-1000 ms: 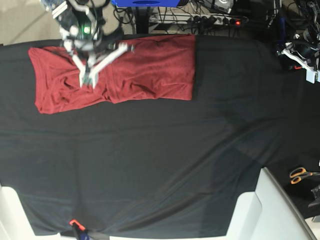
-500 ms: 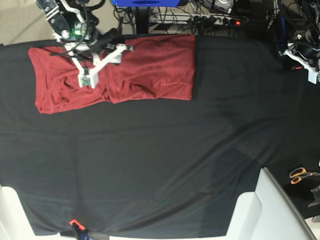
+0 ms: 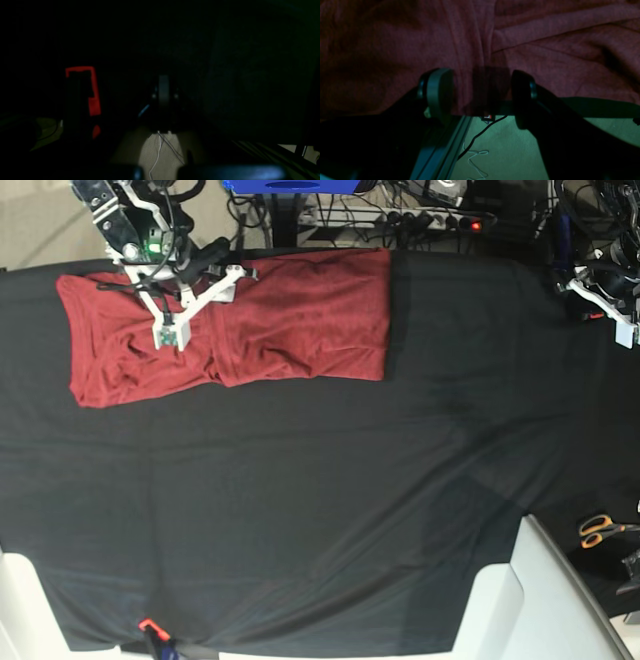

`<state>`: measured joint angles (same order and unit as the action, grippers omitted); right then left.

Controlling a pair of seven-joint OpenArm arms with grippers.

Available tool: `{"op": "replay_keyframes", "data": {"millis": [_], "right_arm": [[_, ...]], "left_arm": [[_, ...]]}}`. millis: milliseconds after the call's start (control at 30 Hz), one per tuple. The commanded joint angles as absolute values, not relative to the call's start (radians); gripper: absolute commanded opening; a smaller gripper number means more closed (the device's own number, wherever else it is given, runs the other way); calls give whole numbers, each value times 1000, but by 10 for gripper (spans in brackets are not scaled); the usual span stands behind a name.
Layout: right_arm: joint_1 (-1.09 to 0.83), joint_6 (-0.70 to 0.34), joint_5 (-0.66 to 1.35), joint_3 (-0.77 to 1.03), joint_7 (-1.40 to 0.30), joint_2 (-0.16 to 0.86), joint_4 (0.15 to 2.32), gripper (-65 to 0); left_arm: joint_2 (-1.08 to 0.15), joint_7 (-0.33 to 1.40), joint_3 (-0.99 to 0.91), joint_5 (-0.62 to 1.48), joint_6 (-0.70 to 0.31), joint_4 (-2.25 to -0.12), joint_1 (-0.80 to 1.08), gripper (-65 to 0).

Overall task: Fold the T-shirt properly
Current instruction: 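Move the right gripper to the strip's end beside the right arm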

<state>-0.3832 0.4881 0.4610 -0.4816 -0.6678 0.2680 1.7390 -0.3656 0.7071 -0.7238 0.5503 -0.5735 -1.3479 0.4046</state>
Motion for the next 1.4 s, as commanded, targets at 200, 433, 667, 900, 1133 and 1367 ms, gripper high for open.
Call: {"op": "replay_keyframes", "data": {"millis": [200, 433, 667, 900, 1133, 1367], "right_arm": [[-375, 486, 456, -479, -656, 257, 1710, -468], [-375, 486, 456, -479, -659, 257, 1721, -635], [-375, 490, 455, -479, -667, 266, 1768, -642], [-348, 490, 450, -481, -719, 266, 1774, -642], [-334, 493, 449, -481, -720, 283, 1771, -642], [-332, 559, 449, -481, -720, 288, 1768, -636]], "left_arm": [[-386, 691, -733, 562, -575, -1360, 407, -650], [-386, 691, -733, 562, -575, -1360, 407, -650], [-386, 691, -733, 562, -575, -1360, 406, -650], [-386, 691, -733, 562, -575, -1360, 406, -650], [-386, 691, -733, 562, -575, -1360, 406, -650], [-383, 691, -733, 562, -575, -1360, 406, -650]]}}
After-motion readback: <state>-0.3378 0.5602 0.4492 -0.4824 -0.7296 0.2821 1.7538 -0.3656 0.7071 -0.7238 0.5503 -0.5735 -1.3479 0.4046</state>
